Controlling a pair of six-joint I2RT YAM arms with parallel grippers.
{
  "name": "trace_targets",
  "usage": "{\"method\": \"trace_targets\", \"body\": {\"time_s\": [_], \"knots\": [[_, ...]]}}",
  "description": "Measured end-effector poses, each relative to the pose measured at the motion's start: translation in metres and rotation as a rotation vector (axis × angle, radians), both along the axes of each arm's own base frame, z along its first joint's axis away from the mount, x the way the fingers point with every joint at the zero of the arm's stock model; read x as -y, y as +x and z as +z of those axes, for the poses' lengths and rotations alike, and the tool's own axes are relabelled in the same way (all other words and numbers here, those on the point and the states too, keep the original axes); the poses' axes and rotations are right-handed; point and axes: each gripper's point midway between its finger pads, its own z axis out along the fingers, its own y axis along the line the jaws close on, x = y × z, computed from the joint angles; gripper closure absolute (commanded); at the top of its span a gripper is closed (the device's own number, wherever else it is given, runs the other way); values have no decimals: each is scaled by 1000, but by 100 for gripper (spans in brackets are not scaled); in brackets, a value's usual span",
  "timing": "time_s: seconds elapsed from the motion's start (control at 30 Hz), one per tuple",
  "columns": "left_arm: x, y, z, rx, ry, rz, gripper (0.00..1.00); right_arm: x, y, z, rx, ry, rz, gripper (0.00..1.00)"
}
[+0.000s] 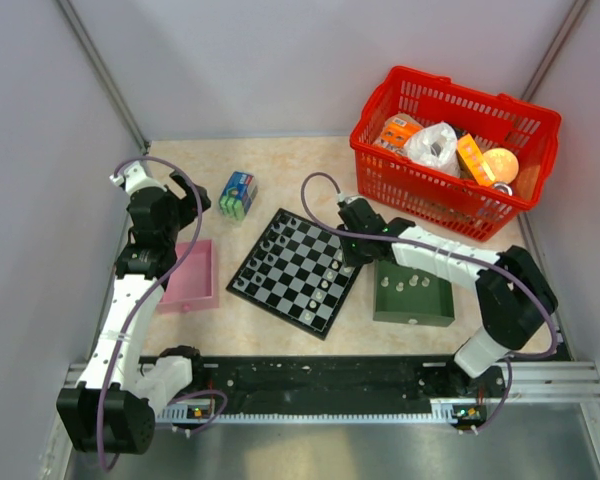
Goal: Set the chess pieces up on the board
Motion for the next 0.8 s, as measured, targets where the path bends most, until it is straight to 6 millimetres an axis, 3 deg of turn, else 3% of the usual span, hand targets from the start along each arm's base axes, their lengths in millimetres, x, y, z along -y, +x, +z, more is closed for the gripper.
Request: {"method": "trace_targets", "body": {"time_s": [0.33,0.47,0.67,0.8], "knots": [[0,0,0,0,0,0,1,3,5,34,86,40,-19,70],[0,0,0,0,0,0,1,14,9,58,164,46,-62,54],[0,0,0,0,-1,-1,1,54,6,97,297,74,-191,51],[1,0,-1,-2,-2,-3,1,100,2,88,292,68,-322,52]]}}
